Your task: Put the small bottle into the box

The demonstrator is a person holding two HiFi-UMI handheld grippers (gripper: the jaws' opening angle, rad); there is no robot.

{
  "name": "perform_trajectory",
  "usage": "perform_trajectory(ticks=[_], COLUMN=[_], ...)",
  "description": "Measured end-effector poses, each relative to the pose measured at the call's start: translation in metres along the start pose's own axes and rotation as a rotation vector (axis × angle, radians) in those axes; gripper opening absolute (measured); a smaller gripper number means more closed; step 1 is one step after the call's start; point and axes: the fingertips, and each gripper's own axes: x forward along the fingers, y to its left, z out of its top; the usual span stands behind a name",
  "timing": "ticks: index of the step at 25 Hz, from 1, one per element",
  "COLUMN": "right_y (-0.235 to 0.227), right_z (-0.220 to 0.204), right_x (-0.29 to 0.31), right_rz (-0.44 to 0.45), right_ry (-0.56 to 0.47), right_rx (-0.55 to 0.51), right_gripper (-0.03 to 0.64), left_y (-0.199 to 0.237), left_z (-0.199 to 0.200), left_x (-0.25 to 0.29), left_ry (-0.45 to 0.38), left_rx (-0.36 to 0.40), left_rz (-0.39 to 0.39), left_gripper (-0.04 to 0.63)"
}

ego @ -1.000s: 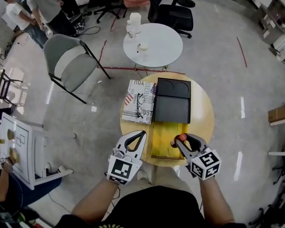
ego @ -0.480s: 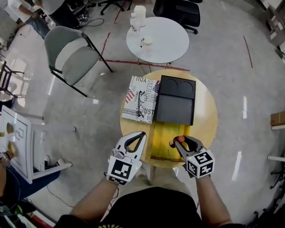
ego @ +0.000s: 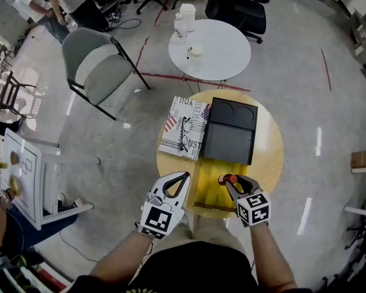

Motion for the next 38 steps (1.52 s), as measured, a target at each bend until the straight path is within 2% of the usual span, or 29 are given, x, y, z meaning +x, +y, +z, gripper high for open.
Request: perform_trajectory(ticks=[9, 14, 20, 23, 27, 29, 34, 38], right_y=[0.003, 0.015, 0.021, 0.026, 0.044, 0.054, 0.068, 0.084], right_z=[-0.014, -0.012, -0.009, 0.002, 0.022, 0.028, 0.041, 0.052], right_x=[0.014, 0.012, 0.001, -0.015, -0.044, -0.058, -0.095, -0.122], right_rz=[0.006, 0.023, 0.008, 0.008, 0.033, 0.036, 0.011, 0.007], right_ry=[0.029, -0.004, -0.022, -0.077, -0.201, -0.24, -0.321, -0.381], right_rx=[-0.015, -0.02, -0.015, -0.016, -0.044, -0.07, -0.11, -0.138], right_gripper=[0.156, 0.13, 0.129, 0.113, 0.015, 0.015, 0.014, 0.014], left_y=[0.009, 0.007, 0.002, 0.001, -0.002, -0.002, -0.007, -0.009], left_z=[0.003, 0.01, 0.018, 0.021, 0.024, 0.033, 0.05, 0.06], left_x=[-0.004, -0.014, -0.032, -0.042, -0.056, -0.066, -0.085, -0.104], left_ry=[-0.008, -0.017, -0.032, -0.035, -0.055, -0.088, -0.138, -0.185], left_rx=[0.015, 0.022, 0.033, 0.021, -0.039, -0.048, 0.003, 0.014], left_rz=[0.024, 0.027, 0.023, 0.014, -0.026, -0.015, 0.024, 0.052], left_gripper=[0.015, 0.015, 0.015, 0.015, 0.015, 0.015, 0.015, 0.015])
